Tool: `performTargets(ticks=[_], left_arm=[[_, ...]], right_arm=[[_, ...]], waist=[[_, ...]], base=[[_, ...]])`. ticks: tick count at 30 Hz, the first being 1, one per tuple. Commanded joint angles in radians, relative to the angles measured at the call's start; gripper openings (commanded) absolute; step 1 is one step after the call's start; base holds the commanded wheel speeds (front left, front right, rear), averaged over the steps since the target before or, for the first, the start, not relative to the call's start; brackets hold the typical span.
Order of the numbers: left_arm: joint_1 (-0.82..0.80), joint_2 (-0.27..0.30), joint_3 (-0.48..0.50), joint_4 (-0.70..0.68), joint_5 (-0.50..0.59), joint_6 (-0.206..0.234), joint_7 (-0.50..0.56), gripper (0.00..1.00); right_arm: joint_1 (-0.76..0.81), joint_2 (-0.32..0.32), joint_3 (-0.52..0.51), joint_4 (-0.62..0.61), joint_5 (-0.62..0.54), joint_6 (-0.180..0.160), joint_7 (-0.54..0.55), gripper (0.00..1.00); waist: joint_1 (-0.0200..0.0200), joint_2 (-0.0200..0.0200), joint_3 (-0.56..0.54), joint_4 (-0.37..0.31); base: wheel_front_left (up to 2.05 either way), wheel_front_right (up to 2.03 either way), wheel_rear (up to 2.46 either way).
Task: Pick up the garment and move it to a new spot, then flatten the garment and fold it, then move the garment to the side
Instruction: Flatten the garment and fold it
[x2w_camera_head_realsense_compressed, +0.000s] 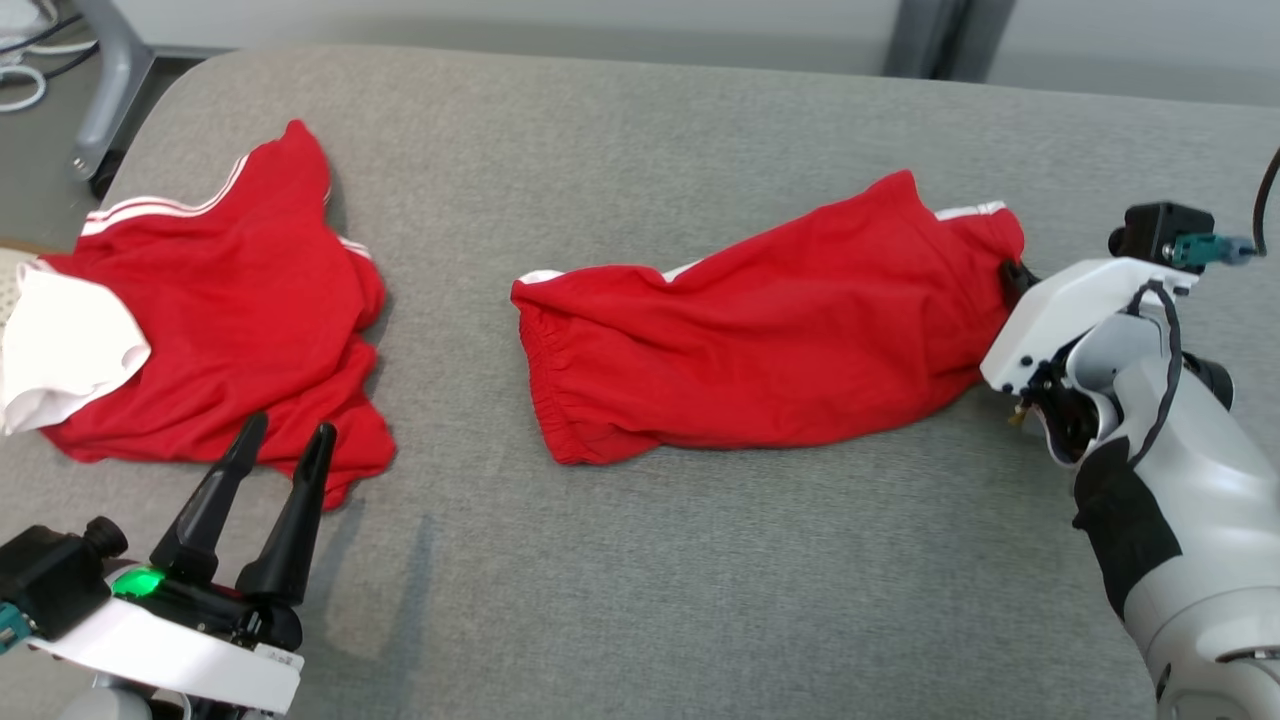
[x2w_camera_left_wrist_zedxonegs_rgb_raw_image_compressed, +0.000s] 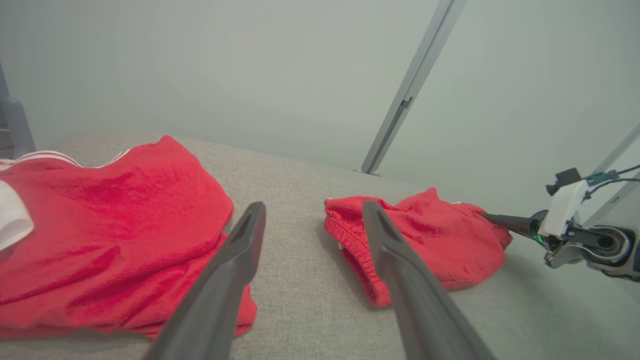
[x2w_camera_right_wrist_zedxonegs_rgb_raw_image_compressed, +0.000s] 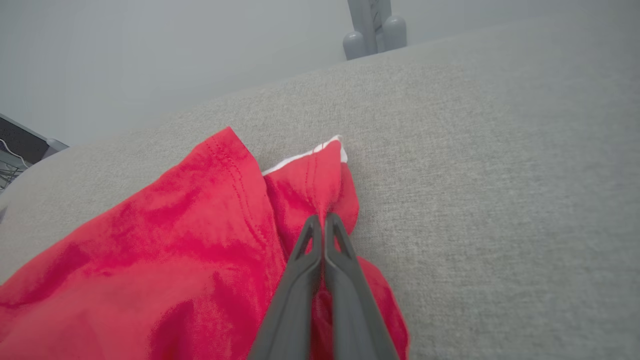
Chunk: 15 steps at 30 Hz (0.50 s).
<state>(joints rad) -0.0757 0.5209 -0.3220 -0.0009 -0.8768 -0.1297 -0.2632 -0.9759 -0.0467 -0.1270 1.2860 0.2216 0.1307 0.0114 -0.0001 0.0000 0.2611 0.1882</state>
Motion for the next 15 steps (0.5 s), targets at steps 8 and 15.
performTargets(ticks=[8, 15], left_arm=[[0.050, -0.020, -0.009, -0.013, 0.040, -0.002, -0.001, 1.00], [0.076, -0.033, -0.020, -0.013, 0.064, -0.002, -0.001, 1.00]], right_arm=[[0.090, -0.024, -0.013, 0.003, 0.001, 0.000, -0.081, 0.00], [0.137, -0.056, -0.022, -0.004, 0.005, 0.000, -0.139, 0.00]], waist=[[0.0001, 0.0000, -0.067, -0.100], [0.0001, 0.0000, -0.094, -0.151]], base=[[0.00, 0.00, 0.00], [0.00, 0.00, 0.00]])
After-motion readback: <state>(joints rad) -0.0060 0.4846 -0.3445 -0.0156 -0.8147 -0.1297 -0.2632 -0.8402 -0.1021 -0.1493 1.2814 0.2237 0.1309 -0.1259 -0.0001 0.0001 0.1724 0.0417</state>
